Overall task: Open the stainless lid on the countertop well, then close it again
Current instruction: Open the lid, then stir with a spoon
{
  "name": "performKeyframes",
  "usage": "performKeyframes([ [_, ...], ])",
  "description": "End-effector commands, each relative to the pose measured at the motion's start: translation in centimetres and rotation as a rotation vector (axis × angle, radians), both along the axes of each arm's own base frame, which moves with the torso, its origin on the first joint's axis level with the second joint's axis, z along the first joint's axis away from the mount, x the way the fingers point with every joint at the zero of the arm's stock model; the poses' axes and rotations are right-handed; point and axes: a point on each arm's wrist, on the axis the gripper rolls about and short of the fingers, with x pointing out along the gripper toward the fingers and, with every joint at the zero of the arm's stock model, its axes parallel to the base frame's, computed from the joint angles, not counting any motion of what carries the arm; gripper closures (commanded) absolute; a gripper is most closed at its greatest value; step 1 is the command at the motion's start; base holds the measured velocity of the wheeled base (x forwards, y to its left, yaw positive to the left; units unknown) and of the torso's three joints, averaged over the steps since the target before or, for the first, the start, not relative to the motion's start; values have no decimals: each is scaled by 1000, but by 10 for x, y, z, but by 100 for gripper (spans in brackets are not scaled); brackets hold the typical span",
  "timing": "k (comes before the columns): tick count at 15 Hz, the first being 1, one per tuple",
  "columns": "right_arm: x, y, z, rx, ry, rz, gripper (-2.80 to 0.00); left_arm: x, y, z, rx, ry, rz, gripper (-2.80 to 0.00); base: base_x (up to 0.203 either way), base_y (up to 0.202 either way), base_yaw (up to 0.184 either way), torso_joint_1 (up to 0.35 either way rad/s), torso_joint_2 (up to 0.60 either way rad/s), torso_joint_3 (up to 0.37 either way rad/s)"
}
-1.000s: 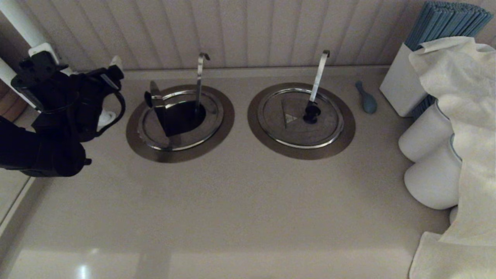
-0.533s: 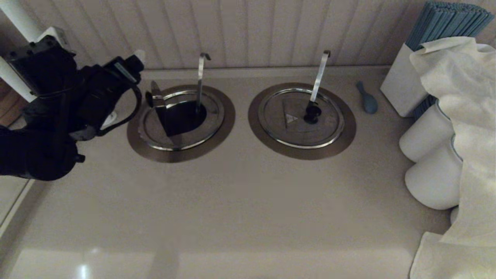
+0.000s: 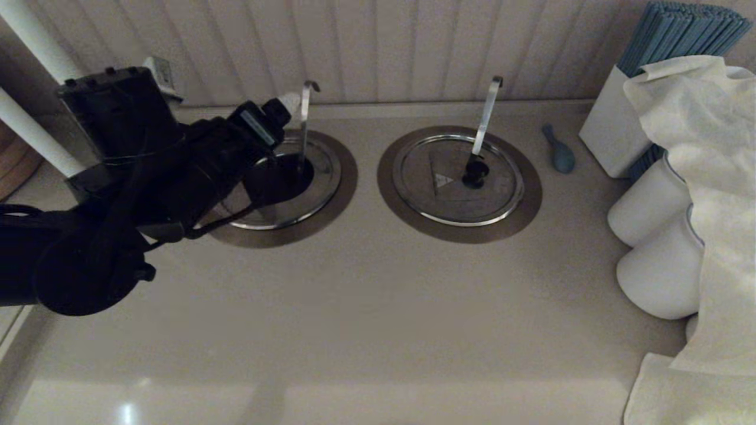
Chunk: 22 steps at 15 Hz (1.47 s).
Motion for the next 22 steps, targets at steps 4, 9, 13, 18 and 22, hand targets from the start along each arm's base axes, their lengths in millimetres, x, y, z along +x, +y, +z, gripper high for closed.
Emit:
performKeyframes([
  [4, 0, 0, 0, -1, 1, 1, 0, 41, -19, -42, 31, 31, 3, -280, 0, 0, 0, 0, 0, 0],
  [9, 0, 0, 0, -1, 2, 1, 0, 43, 3, -30, 88, -18, 109, -280, 0, 0, 0, 0, 0, 0],
  [13, 0, 0, 0, -1, 1, 1, 0, 31, 21, -9, 68, -71, 148, -280, 0, 0, 0, 0, 0, 0],
  [18, 0, 0, 0, -1, 1, 1, 0, 36, 18, -18, 86, -49, 144, -280, 0, 0, 0, 0, 0, 0],
  [22, 0, 0, 0, -1, 1, 1, 0, 57, 10, -28, 234, -58, 149, -280, 0, 0, 0, 0, 0, 0],
])
